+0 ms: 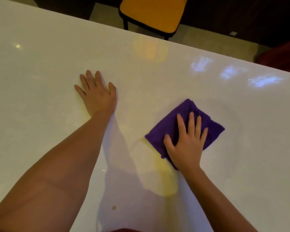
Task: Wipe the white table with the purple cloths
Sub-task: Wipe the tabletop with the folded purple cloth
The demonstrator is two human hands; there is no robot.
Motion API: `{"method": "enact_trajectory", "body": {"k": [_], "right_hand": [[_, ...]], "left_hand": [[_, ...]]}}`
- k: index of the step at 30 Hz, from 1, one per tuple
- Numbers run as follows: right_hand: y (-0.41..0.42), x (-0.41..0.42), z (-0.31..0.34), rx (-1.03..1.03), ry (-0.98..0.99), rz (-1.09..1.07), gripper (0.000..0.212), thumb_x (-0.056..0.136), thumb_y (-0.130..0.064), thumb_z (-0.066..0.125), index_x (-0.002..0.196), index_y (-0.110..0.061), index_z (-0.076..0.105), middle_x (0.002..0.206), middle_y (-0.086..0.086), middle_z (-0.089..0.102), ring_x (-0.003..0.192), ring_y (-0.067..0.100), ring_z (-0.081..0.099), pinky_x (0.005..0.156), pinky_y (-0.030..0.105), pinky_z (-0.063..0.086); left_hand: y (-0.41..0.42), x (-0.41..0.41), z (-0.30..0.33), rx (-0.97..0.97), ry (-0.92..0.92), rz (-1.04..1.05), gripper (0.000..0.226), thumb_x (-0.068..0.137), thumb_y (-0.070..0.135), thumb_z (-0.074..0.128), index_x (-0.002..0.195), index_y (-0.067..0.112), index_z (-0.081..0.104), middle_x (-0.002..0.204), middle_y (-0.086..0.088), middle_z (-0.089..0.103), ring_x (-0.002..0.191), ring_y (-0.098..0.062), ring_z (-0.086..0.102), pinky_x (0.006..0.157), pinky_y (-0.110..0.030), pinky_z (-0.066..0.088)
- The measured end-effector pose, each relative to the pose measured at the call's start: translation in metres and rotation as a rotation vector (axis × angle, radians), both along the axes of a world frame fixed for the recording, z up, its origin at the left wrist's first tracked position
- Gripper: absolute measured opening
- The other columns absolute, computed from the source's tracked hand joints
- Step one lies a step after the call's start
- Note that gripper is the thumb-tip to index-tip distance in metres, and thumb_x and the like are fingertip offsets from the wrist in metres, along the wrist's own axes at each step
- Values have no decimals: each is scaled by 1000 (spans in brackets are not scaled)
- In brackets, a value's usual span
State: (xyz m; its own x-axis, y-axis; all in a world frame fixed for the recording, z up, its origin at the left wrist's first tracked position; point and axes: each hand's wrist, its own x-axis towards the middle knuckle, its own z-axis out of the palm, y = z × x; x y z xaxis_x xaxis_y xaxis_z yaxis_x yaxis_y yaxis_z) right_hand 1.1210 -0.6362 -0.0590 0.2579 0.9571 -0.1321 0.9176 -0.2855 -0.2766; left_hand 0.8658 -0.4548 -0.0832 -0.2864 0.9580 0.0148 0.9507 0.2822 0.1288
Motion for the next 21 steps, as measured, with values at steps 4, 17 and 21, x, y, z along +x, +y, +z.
{"method": "enact_trajectory", "body": {"k": [4, 17, 21], "right_hand": [[87, 19, 0, -6, -39, -52, 74, 102, -64, 36, 167, -30, 28, 178, 10, 11, 164, 36, 3, 129, 66, 2], [34, 38, -10, 26, -136, -50, 71, 109, -64, 25, 168, -26, 25, 178, 9, 14, 165, 33, 8, 131, 61, 8], [-90, -15, -11, 16, -129, -24, 69, 109, -60, 34, 166, -22, 33, 176, 12, 19, 164, 35, 11, 130, 62, 12]], "left_hand": [[-1, 0, 0, 10, 9, -3, 68, 99, 48, 29, 157, 14, 36, 167, -16, 28, 156, -39, 18, 125, -62, 10], [2, 0, -4, 10, 36, 6, 70, 99, 50, 27, 159, 16, 32, 168, -15, 25, 157, -37, 16, 125, -62, 8], [2, -1, -5, 7, 46, 6, 70, 98, 50, 27, 159, 15, 32, 168, -16, 24, 157, -38, 15, 125, -62, 8]]}}
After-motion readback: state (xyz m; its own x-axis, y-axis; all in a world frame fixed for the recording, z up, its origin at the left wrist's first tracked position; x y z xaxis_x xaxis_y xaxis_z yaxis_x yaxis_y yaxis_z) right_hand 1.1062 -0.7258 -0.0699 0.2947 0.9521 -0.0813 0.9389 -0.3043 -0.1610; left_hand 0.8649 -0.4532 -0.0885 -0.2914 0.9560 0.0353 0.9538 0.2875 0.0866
